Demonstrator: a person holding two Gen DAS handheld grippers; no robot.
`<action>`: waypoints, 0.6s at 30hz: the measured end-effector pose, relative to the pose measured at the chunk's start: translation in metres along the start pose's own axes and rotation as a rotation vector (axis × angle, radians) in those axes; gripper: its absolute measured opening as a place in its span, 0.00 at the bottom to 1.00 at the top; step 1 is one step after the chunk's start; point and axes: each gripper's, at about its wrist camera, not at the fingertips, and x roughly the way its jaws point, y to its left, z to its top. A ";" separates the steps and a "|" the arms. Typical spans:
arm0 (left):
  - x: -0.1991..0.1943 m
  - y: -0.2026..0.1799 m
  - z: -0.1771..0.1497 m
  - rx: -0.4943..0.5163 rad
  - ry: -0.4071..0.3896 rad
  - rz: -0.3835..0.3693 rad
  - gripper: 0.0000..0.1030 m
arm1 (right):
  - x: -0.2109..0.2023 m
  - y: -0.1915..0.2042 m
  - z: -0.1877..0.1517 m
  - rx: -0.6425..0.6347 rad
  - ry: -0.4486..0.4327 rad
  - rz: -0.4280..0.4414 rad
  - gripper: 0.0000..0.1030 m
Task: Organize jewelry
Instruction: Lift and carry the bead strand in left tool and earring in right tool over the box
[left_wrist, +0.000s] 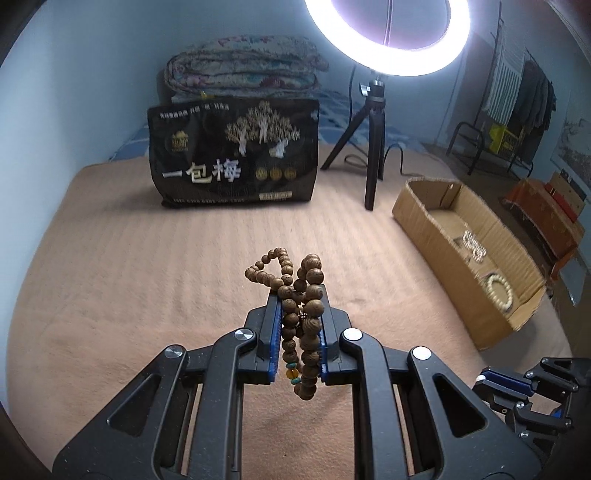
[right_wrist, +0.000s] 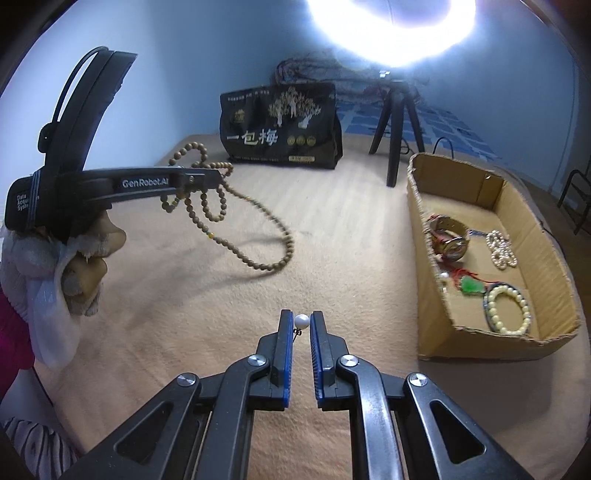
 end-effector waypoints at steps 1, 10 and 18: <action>-0.006 0.000 0.004 -0.004 -0.008 -0.004 0.13 | -0.003 -0.001 0.001 0.001 -0.004 -0.001 0.07; -0.039 -0.012 0.031 0.009 -0.073 -0.031 0.13 | -0.040 -0.024 0.005 0.021 -0.053 -0.029 0.07; -0.047 -0.047 0.054 0.045 -0.110 -0.082 0.13 | -0.069 -0.055 0.011 0.040 -0.092 -0.078 0.07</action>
